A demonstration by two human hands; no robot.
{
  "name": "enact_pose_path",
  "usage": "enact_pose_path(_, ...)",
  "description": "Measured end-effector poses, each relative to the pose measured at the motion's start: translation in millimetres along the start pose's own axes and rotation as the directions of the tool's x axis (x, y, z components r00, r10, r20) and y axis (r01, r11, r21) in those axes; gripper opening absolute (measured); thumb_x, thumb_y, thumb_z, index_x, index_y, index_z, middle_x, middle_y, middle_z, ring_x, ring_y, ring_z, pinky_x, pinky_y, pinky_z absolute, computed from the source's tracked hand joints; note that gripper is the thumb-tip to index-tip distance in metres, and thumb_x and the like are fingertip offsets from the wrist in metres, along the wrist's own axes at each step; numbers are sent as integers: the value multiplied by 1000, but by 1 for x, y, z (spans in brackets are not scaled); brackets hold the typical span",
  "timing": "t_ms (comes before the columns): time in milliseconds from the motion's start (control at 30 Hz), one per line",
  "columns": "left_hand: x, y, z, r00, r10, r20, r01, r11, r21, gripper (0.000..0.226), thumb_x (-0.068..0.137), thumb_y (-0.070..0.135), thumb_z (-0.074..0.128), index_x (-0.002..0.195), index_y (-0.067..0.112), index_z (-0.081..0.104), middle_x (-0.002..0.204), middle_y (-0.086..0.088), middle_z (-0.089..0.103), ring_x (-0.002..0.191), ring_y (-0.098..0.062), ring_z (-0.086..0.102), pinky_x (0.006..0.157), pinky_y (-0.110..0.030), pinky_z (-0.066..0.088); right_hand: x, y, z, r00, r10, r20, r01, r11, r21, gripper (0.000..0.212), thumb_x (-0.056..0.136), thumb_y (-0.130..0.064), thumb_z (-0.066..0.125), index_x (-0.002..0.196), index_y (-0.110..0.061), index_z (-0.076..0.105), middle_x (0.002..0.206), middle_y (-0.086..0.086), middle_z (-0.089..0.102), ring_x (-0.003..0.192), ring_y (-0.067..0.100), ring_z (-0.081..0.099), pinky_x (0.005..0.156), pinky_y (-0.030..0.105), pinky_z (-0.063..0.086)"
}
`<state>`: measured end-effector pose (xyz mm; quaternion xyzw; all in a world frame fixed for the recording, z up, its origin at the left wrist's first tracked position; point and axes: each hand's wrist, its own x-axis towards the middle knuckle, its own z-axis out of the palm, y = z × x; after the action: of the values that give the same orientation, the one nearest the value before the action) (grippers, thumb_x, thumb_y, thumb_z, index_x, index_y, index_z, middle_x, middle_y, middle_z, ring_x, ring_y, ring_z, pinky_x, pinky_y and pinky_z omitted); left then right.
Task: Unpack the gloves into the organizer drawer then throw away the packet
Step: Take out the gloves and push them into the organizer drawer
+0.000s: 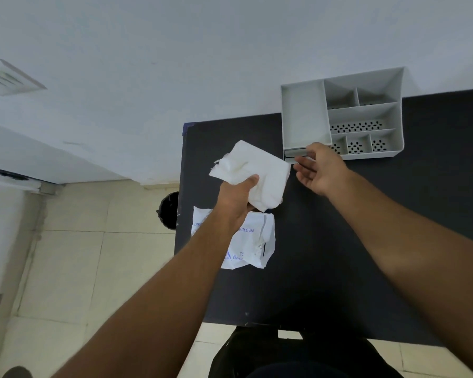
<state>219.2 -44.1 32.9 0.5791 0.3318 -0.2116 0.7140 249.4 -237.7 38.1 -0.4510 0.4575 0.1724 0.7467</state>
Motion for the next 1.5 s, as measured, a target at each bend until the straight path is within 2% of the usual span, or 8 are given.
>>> enact_pose_path(167, 6, 0, 2, 1000, 2, 18, -2, 1000, 4, 28, 94, 10, 71, 115, 26, 63, 124, -4, 70, 114, -30, 67, 93, -57, 57, 1, 17, -3, 1000, 0, -18, 1, 999, 36, 13, 91, -28, 61, 99, -18, 63, 88, 2, 69, 77, 19, 64, 70, 33, 52)
enact_pose_path(367, 4, -4, 6, 1000, -26, -16, 26, 998, -50, 32, 96, 11, 67, 127, 20, 62, 121, -6, 72, 108, -28, 71, 91, -54, 59, -6, 57, -16, 991, 6, -136, -12, 999, -40, 16, 90, -31, 60, 93, -17, 65, 85, -1, 66, 73, 14, 59, 65, 31, 50)
enact_pose_path(833, -19, -13, 1, 999, -36, -23, 36, 999, -30, 31, 97, 16, 65, 125, 26, 58, 123, -4, 68, 112, -27, 67, 60, -31, 58, -34, 95, -31, 978, 6, -207, -23, 997, -78, 13, 91, -30, 58, 88, -18, 63, 84, -2, 64, 74, 13, 59, 63, 30, 50)
enact_pose_path(1033, -27, -22, -7, 997, -70, 29, 72, 997, -43, 40, 95, 14, 66, 134, 21, 59, 126, -6, 70, 112, -29, 69, 73, -42, 61, -39, 101, -37, 976, -8, -218, -13, 995, -94, 15, 92, -32, 57, 94, -18, 64, 88, -1, 66, 76, 15, 60, 63, 31, 50)
enact_pose_path(1167, -30, -23, -9, 995, -88, 44, 89, 996, -14, 37, 93, 15, 66, 129, 20, 62, 121, -6, 72, 104, -27, 72, 66, -36, 61, -43, 101, -41, 964, -18, -267, -19, 991, -133, 26, 91, -42, 55, 88, -17, 60, 86, 2, 62, 74, 17, 59, 63, 33, 48)
enact_pose_path(1267, -33, -21, -9, 991, -110, 76, 108, 994, 27, 31, 90, 16, 67, 121, 20, 66, 113, -5, 74, 99, -27, 73, 68, -37, 60, -53, 102, -38, 930, -170, -325, 98, 969, -227, 39, 91, -43, 52, 79, -5, 54, 76, 7, 53, 64, 19, 52, 57, 34, 45)
enact_pose_path(1367, -37, -17, -10, 973, -172, 152, 162, 984, 76, 32, 82, 15, 67, 113, 15, 70, 105, -6, 71, 92, -28, 70, 64, -33, 57, -62, 93, -29, 921, -344, -182, 291, 919, -265, 38, 90, -43, 54, 93, -5, 58, 86, 9, 60, 71, 21, 57, 63, 36, 50)
enact_pose_path(1500, -42, -10, -8, 923, -216, 317, 211, 976, 49, 38, 73, 14, 62, 110, 13, 67, 111, -14, 67, 102, -35, 66, 95, -51, 52, -71, 49, -22, 965, -188, 182, 223, 955, -196, 34, 88, -51, 61, 101, -21, 70, 88, -3, 75, 82, 19, 68, 78, 39, 56)
